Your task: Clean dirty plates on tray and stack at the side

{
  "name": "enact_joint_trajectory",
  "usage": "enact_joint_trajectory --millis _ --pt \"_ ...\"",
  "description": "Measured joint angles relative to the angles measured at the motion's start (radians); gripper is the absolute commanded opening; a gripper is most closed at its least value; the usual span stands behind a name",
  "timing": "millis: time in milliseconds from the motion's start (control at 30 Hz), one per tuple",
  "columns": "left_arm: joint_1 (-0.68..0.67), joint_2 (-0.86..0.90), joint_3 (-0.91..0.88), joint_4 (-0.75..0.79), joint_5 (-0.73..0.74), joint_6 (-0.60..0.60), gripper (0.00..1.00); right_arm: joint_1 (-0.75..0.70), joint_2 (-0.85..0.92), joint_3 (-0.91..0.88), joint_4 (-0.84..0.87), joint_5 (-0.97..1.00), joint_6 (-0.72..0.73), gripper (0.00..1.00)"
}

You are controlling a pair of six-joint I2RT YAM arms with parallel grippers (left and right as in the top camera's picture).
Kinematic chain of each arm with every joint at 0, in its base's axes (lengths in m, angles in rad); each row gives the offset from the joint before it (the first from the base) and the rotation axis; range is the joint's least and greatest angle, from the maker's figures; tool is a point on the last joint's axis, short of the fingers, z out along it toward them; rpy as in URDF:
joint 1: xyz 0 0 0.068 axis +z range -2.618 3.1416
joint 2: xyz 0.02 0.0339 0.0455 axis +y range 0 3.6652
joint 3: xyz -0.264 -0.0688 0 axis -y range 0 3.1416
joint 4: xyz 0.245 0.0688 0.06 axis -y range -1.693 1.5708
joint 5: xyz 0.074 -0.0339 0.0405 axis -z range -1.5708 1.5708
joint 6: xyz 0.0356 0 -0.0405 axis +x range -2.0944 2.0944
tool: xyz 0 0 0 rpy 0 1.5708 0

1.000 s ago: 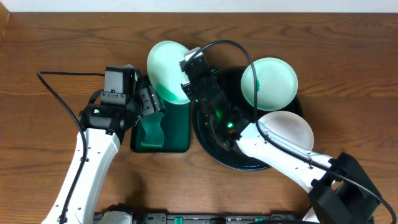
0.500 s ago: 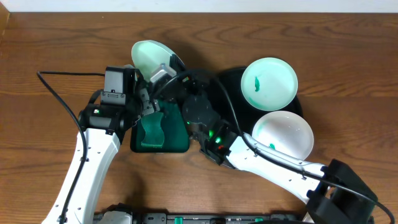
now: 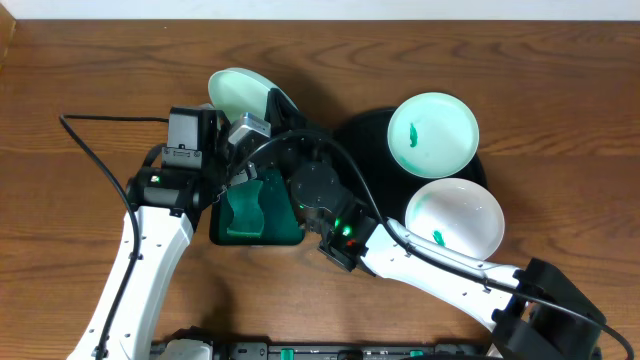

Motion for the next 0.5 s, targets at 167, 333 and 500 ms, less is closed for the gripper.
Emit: enact_joint_trajectory --millis 167,333,500 --pt "0.000 0.000 0.000 0.000 0.000 0.000 0.80 0.000 0.000 0.000 0.000 0.001 -0.005 0.01" --pt "0.000 0.000 0.000 0.000 0.000 0.000 0.80 0.000 0.000 0.000 0.000 0.004 -0.005 0.01" --pt "0.000 0.000 0.000 0.000 0.000 0.000 0.80 0.000 0.000 0.000 0.000 0.027 -0.005 0.01"
